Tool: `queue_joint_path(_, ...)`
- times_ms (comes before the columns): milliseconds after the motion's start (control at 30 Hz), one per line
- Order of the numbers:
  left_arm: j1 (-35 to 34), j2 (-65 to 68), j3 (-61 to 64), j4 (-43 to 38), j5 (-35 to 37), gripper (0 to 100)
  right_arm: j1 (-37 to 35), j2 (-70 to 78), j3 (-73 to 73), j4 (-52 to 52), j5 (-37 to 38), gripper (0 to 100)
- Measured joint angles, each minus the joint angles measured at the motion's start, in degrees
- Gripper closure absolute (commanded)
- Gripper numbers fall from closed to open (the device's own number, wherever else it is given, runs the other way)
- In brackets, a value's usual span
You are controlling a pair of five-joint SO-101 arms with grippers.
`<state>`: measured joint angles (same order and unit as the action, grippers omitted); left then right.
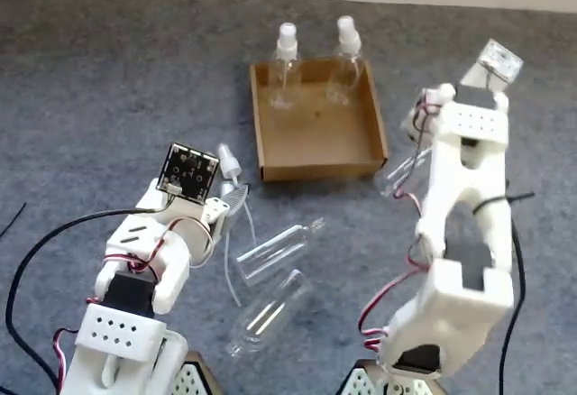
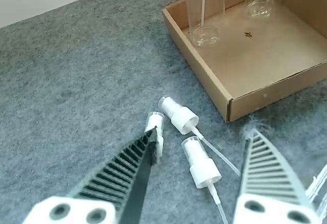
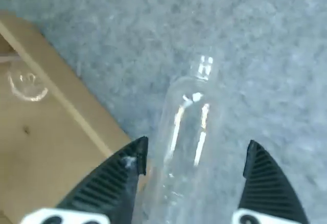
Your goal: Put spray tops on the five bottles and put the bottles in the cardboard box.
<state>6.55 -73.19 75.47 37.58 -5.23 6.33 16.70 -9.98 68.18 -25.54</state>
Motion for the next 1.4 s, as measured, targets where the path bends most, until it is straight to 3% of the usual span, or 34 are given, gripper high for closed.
queue_joint_path(167, 0.00, 0.00, 0.00, 0.00, 0.00, 75, 0.70, 10.55, -8.97, -0.09, -2.29, 74.2)
queue_joint_path(467, 0.00, 0.00, 0.00, 0.00, 0.00, 75, 3.16, 18.99, -10.81, 4.04, -0.70, 74.6)
queue_joint_path(733, 0.00, 0.00, 0.00, 0.00, 0.00, 75, 5.45, 19.08, -10.81, 16.00, 19.25, 75.9)
queue_joint_path(900, 0.00, 0.00, 0.00, 0.00, 0.00, 75, 10.37, 19.08, -10.99, 16.70, 31.38, 92.3)
queue_joint_path(1000, 0.00, 0.00, 0.00, 0.00, 0.00, 75, 13.10, 19.08, -13.54, 17.05, 40.70, 96.6)
queue_joint_path(1400, 0.00, 0.00, 0.00, 0.00, 0.00, 75, 13.54, 19.08, -17.23, 17.93, 74.37, 97.4)
